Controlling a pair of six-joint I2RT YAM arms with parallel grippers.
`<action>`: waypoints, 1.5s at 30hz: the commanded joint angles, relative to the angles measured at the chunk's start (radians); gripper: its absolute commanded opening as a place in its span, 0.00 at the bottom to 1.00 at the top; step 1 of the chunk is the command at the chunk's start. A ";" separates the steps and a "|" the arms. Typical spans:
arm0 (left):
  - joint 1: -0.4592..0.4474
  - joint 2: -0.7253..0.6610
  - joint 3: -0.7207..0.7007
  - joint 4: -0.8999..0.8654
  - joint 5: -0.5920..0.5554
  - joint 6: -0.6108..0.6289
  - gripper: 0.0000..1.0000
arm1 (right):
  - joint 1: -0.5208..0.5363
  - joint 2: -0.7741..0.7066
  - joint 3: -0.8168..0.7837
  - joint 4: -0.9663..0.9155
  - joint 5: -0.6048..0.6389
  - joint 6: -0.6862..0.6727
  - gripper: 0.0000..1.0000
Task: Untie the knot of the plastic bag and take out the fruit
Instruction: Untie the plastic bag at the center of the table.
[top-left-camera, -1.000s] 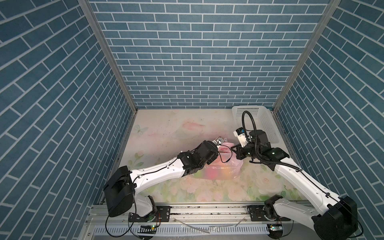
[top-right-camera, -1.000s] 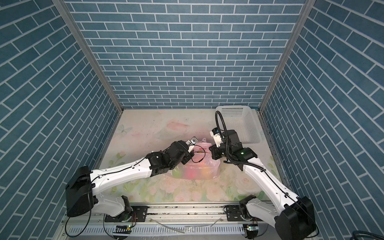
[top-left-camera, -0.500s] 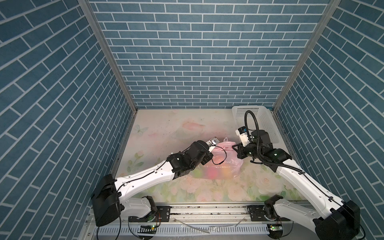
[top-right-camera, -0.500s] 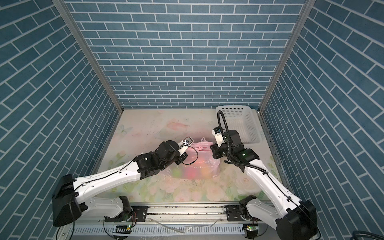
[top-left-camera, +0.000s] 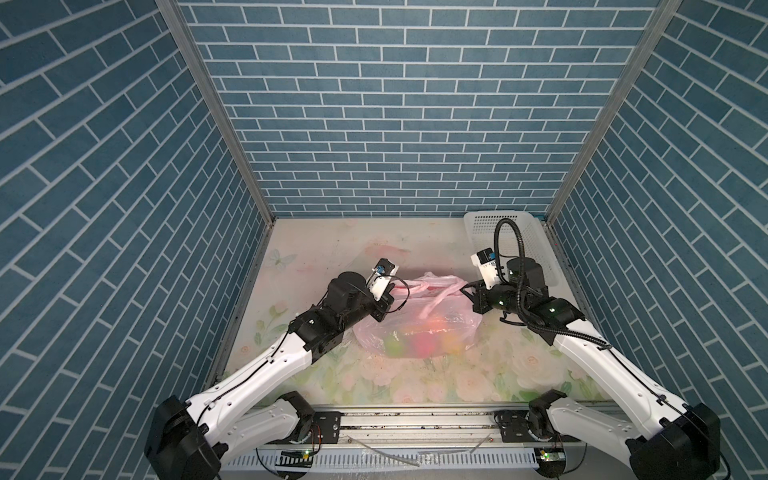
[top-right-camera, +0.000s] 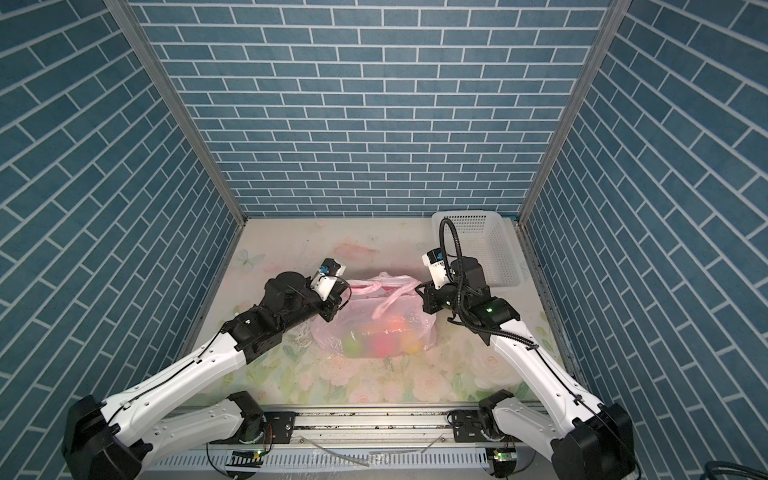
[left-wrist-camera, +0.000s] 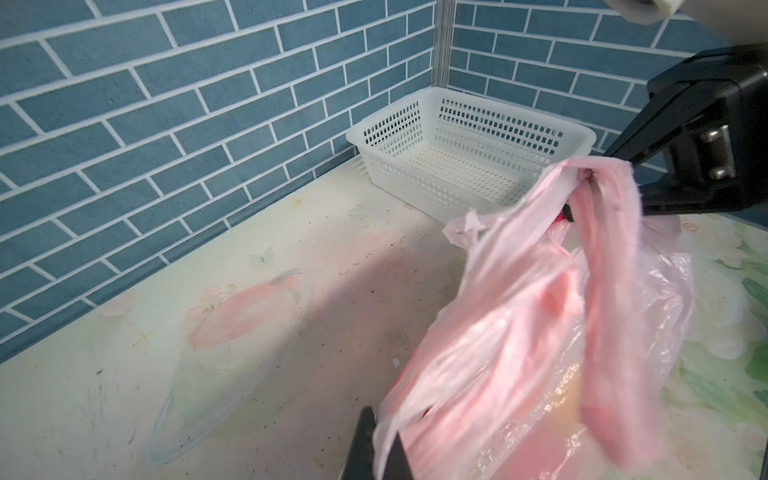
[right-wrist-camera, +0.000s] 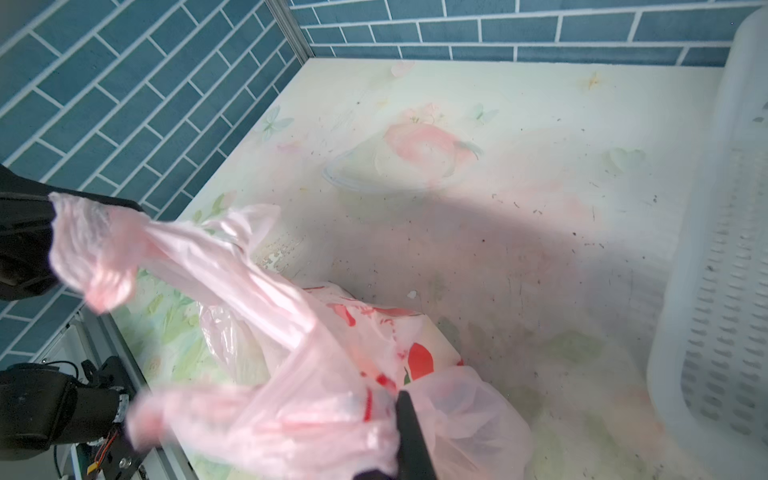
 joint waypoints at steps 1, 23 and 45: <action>0.050 -0.004 0.015 -0.005 0.041 -0.027 0.00 | -0.034 0.026 0.000 0.003 0.051 0.022 0.00; 0.096 0.079 0.152 0.058 0.155 -0.017 0.00 | -0.009 0.082 0.165 -0.022 0.031 -0.108 0.76; 0.202 0.052 0.143 0.011 0.139 -0.012 0.00 | 0.080 0.164 0.308 -0.089 0.223 -0.255 0.11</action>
